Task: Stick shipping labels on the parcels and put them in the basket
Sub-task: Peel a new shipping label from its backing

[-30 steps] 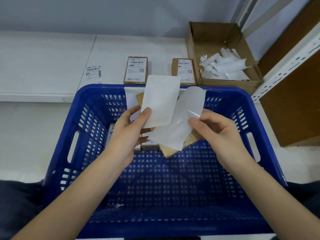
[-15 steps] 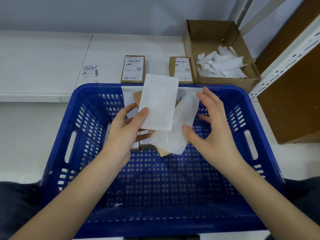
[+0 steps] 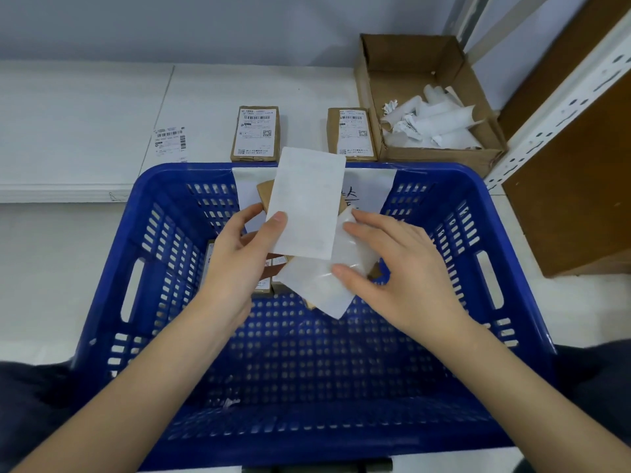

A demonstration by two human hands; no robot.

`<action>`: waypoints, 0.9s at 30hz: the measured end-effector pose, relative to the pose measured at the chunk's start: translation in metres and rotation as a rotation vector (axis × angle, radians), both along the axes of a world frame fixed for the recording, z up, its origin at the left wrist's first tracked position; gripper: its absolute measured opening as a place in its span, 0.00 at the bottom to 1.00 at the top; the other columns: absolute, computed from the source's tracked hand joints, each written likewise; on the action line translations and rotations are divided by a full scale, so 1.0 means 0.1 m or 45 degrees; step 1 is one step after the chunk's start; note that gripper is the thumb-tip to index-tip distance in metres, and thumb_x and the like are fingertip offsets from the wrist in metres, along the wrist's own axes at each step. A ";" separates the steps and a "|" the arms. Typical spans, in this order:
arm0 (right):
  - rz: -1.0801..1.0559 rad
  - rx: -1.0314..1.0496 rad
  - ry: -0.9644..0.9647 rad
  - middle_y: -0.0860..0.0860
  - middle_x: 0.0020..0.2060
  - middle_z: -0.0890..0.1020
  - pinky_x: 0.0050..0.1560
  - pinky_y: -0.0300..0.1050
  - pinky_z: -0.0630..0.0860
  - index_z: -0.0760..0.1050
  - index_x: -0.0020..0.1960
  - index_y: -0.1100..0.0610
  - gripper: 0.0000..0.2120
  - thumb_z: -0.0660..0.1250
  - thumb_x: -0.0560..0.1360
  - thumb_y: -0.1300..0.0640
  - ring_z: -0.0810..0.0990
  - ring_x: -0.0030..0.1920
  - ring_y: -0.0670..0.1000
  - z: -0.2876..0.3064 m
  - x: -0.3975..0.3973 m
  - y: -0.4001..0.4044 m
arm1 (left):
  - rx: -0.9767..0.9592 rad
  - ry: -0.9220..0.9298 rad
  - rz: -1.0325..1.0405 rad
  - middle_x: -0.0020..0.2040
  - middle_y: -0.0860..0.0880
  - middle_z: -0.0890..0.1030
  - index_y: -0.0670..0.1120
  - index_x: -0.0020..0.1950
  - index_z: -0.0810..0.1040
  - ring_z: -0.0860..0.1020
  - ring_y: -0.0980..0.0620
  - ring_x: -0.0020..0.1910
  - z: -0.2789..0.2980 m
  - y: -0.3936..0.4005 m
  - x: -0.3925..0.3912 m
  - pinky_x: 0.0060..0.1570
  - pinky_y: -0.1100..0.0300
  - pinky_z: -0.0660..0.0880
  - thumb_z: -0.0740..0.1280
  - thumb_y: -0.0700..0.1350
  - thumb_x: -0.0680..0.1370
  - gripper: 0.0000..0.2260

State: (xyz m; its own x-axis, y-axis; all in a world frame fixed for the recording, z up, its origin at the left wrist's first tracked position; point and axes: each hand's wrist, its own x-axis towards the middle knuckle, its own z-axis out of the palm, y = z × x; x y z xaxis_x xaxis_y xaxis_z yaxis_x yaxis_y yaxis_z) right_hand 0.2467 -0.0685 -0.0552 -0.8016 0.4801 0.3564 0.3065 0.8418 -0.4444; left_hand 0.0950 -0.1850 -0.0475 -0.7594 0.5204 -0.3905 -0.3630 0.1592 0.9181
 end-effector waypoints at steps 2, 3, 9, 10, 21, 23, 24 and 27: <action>-0.020 -0.027 0.046 0.52 0.60 0.79 0.56 0.50 0.73 0.78 0.60 0.58 0.25 0.63 0.72 0.42 0.77 0.56 0.52 -0.01 0.00 -0.01 | 0.000 0.011 -0.001 0.49 0.54 0.81 0.54 0.63 0.71 0.81 0.58 0.42 -0.01 0.01 0.00 0.32 0.69 0.76 0.67 0.49 0.78 0.14; -0.029 -0.041 0.068 0.51 0.59 0.80 0.54 0.50 0.75 0.79 0.59 0.57 0.24 0.64 0.72 0.42 0.78 0.55 0.52 -0.01 0.00 -0.01 | -0.002 0.021 -0.003 0.49 0.54 0.81 0.54 0.63 0.71 0.81 0.58 0.42 -0.02 0.01 0.00 0.31 0.69 0.76 0.67 0.49 0.78 0.14; -0.055 -0.205 0.098 0.51 0.57 0.81 0.52 0.52 0.80 0.80 0.58 0.58 0.21 0.68 0.71 0.45 0.80 0.56 0.52 -0.04 -0.01 0.02 | -0.043 0.122 -0.025 0.52 0.52 0.81 0.53 0.67 0.70 0.81 0.55 0.48 -0.05 0.06 -0.02 0.36 0.66 0.79 0.67 0.49 0.78 0.18; -0.060 -0.235 0.110 0.51 0.57 0.81 0.52 0.53 0.80 0.80 0.58 0.58 0.21 0.69 0.71 0.47 0.80 0.56 0.52 -0.04 -0.01 0.03 | -0.044 0.134 -0.026 0.52 0.53 0.81 0.53 0.67 0.70 0.81 0.55 0.47 -0.05 0.07 -0.02 0.36 0.66 0.79 0.67 0.49 0.78 0.18; -0.019 -0.017 0.388 0.52 0.48 0.85 0.41 0.52 0.81 0.82 0.54 0.61 0.12 0.66 0.75 0.55 0.84 0.44 0.52 0.01 0.03 0.14 | -0.055 0.245 -0.098 0.55 0.52 0.81 0.54 0.66 0.70 0.81 0.52 0.53 0.07 0.20 -0.14 0.54 0.51 0.79 0.66 0.49 0.78 0.16; -0.035 0.064 0.359 0.52 0.47 0.85 0.38 0.53 0.81 0.82 0.54 0.60 0.13 0.65 0.75 0.55 0.84 0.43 0.53 0.08 0.05 0.22 | -0.068 0.274 -0.114 0.53 0.53 0.81 0.56 0.64 0.70 0.80 0.51 0.54 0.09 0.26 -0.18 0.58 0.48 0.77 0.67 0.50 0.78 0.16; -0.055 0.094 0.344 0.52 0.47 0.85 0.38 0.53 0.81 0.82 0.54 0.59 0.13 0.65 0.75 0.54 0.84 0.43 0.53 0.13 0.06 0.28 | -0.071 0.280 -0.118 0.52 0.53 0.81 0.56 0.65 0.71 0.80 0.51 0.54 0.10 0.30 -0.20 0.58 0.47 0.76 0.67 0.50 0.78 0.16; -0.168 0.147 0.304 0.50 0.42 0.85 0.34 0.52 0.80 0.82 0.53 0.56 0.11 0.67 0.75 0.53 0.83 0.39 0.50 0.31 0.11 0.50 | -0.063 0.299 -0.139 0.51 0.52 0.81 0.54 0.65 0.71 0.81 0.50 0.54 0.12 0.47 -0.25 0.58 0.48 0.77 0.66 0.50 0.78 0.15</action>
